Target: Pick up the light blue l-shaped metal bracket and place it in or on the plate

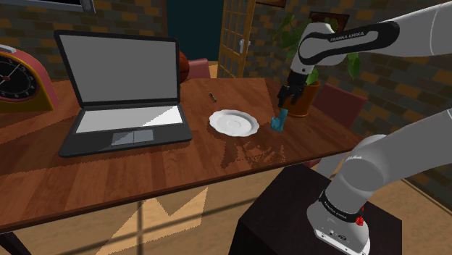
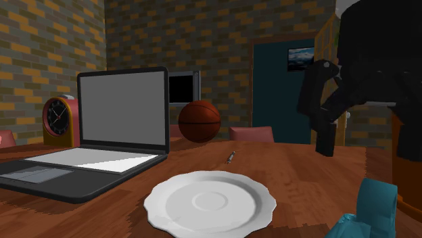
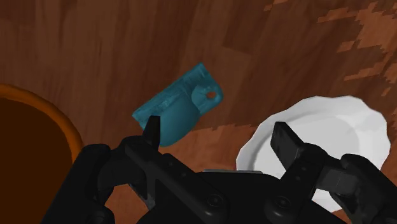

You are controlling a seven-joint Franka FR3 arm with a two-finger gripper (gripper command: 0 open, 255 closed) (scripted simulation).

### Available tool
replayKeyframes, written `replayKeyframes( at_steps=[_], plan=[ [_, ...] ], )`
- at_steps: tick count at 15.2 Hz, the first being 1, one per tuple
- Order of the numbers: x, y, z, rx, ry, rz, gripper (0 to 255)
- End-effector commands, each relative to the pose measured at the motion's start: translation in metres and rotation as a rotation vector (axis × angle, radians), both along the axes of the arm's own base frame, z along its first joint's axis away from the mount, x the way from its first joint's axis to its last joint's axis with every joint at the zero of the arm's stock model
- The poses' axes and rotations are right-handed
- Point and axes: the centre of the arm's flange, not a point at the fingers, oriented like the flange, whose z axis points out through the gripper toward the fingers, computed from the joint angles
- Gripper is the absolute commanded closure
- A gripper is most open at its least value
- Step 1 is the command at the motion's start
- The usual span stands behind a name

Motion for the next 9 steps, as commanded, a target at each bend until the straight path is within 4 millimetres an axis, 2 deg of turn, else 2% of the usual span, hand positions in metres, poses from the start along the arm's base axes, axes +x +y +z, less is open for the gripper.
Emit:
replayKeyframes(
  at_steps=[1, 3, 9],
  plan=[
    [0.005, -0.022, -0.015, -0.01, -0.014, -0.021, 0],
    [0.009, -0.038, -0.024, -0.017, -0.023, -0.037, 0],
    [0.011, -0.038, -0.056, -0.017, -0.023, -0.037, 0]
  ],
)
